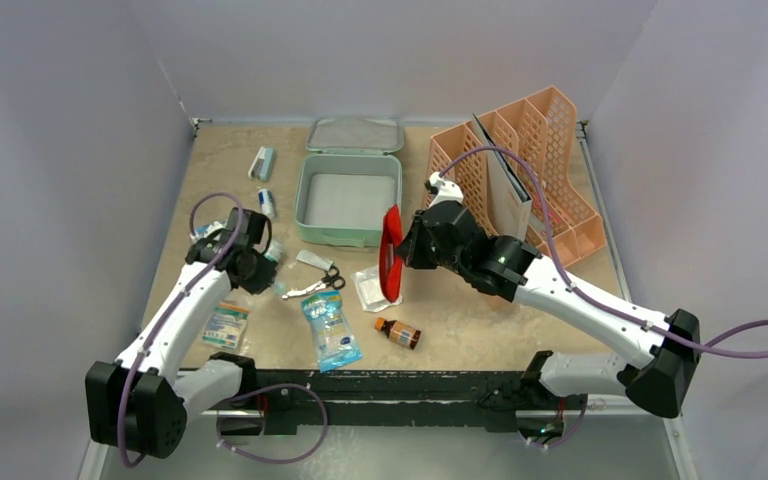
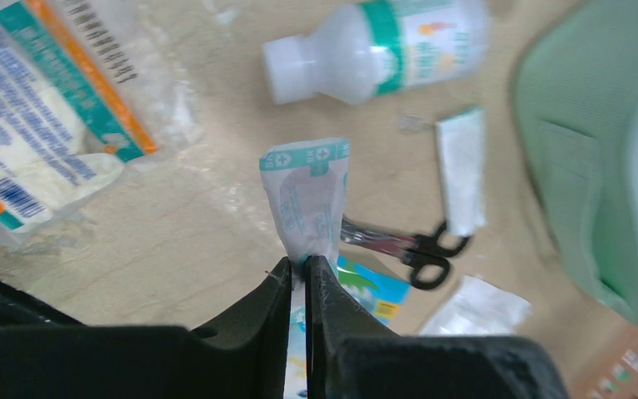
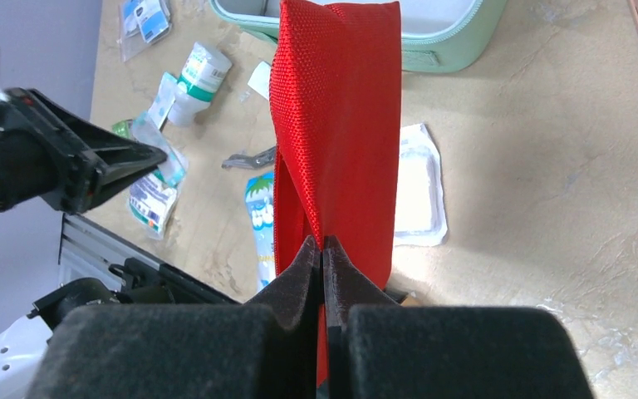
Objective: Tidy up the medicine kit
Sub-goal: Pick up the medical item at the center of the board, then place the medical item at the medicine pouch.
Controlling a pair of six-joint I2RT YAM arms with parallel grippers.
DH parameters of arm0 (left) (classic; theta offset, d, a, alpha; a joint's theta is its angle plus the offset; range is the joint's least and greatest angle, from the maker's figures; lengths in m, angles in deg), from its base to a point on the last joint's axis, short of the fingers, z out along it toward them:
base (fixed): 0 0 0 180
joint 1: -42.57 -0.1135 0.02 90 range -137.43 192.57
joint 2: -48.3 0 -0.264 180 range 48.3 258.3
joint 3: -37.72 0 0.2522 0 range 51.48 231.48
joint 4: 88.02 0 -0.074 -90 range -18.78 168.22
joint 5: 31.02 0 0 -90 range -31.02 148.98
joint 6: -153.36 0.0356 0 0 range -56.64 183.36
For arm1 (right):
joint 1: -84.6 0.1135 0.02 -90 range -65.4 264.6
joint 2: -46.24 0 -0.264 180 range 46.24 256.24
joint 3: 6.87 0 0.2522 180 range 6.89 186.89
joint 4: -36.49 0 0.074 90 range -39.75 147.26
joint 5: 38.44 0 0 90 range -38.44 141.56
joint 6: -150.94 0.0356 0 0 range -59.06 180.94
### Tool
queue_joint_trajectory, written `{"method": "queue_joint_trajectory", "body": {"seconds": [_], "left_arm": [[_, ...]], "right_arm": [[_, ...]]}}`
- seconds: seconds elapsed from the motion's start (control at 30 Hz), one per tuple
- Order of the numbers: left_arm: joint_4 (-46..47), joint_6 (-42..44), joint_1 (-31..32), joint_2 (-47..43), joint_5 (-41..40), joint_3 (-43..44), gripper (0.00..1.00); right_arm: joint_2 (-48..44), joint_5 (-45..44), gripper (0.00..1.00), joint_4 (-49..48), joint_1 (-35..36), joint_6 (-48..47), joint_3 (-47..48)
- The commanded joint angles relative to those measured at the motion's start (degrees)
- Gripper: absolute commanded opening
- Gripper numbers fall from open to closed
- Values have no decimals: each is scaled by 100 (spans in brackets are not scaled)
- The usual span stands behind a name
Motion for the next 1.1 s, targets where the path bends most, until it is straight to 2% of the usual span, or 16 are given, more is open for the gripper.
{"method": "queue_joint_trajectory", "body": {"seconds": [0.0, 0.17, 0.37, 0.63, 0.8, 1.07], "left_arm": [[115, 771, -13, -295, 560, 649, 9], [626, 1064, -7, -478, 1468, 1018, 9], [1919, 1203, 108, -340, 3186, 1205, 10], [2850, 1636, 1226, -241, 3566, 1380, 9], [3341, 1667, 1310, -261, 4075, 1102, 10], [3772, 1629, 1310, -79, 4447, 652, 10]], "right_arm": [[-1, -24, 0, -388, -22, 84, -93], [185, 140, 0, -448, -24, 70, -10], [383, 828, 0, -1047, -25, -168, -53], [816, 986, 0, -1077, -22, 177, 281], [932, 1023, 0, -1077, -22, 253, 377], [1003, 1062, 0, -1133, -19, 356, 462]]}}
